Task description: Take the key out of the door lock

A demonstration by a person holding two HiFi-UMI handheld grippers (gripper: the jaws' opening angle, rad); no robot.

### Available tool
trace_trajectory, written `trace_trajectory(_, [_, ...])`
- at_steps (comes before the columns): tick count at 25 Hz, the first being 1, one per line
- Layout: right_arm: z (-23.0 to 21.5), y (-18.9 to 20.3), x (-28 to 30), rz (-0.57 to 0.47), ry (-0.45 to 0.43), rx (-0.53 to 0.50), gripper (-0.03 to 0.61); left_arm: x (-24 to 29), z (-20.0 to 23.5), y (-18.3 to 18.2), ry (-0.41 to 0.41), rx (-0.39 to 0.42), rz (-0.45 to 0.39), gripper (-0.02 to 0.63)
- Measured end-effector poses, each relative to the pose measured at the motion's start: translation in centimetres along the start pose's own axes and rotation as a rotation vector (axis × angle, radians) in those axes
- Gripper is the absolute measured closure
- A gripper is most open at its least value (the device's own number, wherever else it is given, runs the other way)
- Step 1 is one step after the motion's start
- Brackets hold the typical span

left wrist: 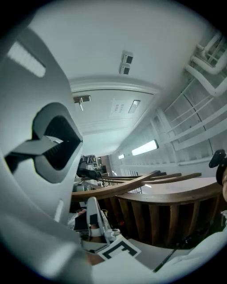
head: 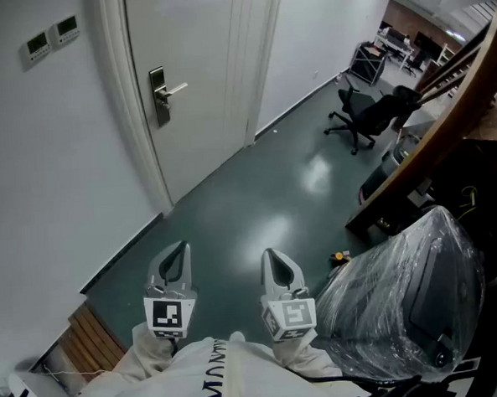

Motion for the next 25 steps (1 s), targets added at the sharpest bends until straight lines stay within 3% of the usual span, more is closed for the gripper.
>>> trace_trajectory(11, [-2.1, 0.1, -1.0, -0.033, -0.024, 0.063, 0.578, 0.6, -1.8, 0.1, -0.010, 0.000, 0.020, 0.614])
trace_trajectory(25, [-7.7, 1.2, -3.7, -0.030, 0.034, 0.081, 0.578, 2.4, -5.6, -0.9, -0.012, 0.004, -0.011, 0.614])
Point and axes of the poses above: the fingertips, and each gripper's own axes: x forward along the fingers, z to its left, y out of its underside, the point moved 4 cm from there along -x, backward along the fingers, and after that the axes turned 1 degree about z, right-handed, at the moved point
